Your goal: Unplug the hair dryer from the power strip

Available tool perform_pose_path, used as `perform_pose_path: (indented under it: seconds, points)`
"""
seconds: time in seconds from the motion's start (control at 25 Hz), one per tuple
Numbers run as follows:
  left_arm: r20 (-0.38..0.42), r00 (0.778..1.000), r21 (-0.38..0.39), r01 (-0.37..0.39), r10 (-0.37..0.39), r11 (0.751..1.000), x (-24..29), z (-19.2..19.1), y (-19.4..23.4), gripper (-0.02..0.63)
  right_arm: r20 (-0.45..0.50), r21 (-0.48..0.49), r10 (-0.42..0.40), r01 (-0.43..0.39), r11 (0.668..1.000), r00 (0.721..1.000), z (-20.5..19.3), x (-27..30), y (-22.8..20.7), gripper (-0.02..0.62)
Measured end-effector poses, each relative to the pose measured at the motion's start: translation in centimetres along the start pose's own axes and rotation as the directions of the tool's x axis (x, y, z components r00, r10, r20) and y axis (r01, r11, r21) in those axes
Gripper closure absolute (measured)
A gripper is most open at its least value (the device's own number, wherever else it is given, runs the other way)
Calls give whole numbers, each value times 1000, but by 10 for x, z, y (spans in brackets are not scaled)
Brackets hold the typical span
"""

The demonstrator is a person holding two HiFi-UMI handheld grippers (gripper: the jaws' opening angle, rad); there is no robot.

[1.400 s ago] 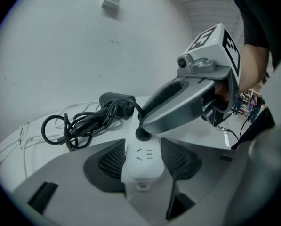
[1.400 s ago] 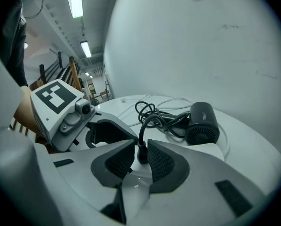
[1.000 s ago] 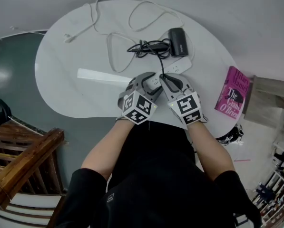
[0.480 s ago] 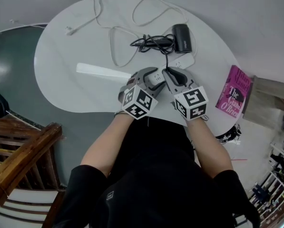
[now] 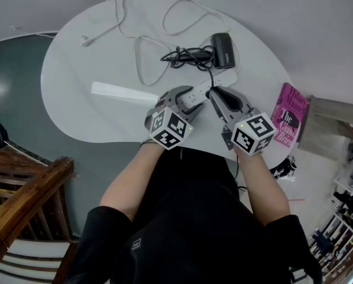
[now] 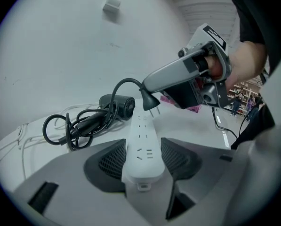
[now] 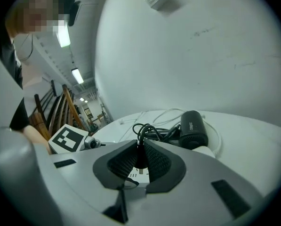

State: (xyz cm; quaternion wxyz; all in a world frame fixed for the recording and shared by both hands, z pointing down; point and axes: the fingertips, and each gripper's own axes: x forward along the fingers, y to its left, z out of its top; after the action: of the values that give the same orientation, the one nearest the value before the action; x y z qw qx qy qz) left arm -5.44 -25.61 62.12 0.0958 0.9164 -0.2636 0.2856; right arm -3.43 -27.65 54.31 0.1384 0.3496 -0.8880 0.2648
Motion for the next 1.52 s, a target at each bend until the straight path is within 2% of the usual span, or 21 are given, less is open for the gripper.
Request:
perform_pose_path:
  seconds: [0.2, 0.44, 0.68, 0.92, 1.24, 1.52]
  points:
    - [-8, 1000, -4, 7, -7, 1000, 0, 0, 0, 365, -6, 152, -85, 85, 985, 996, -21, -33, -29, 561]
    - [1, 1000, -6, 9, -9, 1000, -7, 4, 1, 383, 8, 162, -153, 150, 975, 988, -22, -49, -38, 560]
    - [70, 997, -3, 9, -8, 1000, -35, 33, -3, 399, 67, 229, -193, 173, 958, 979, -7, -73, -37, 560]
    - [117, 992, -62, -31, 38, 998, -65, 60, 0, 400, 150, 189, -200, 171, 967, 968, 27, -98, -32, 560]
    - [109, 989, -44, -92, 96, 995, -82, 84, -7, 402, 235, 107, -153, 131, 986, 960, 55, -124, -16, 560]
    - [145, 972, -91, -175, 187, 980, -106, 113, -10, 405, 290, 18, -115, 114, 993, 950, 77, -164, -4, 560]
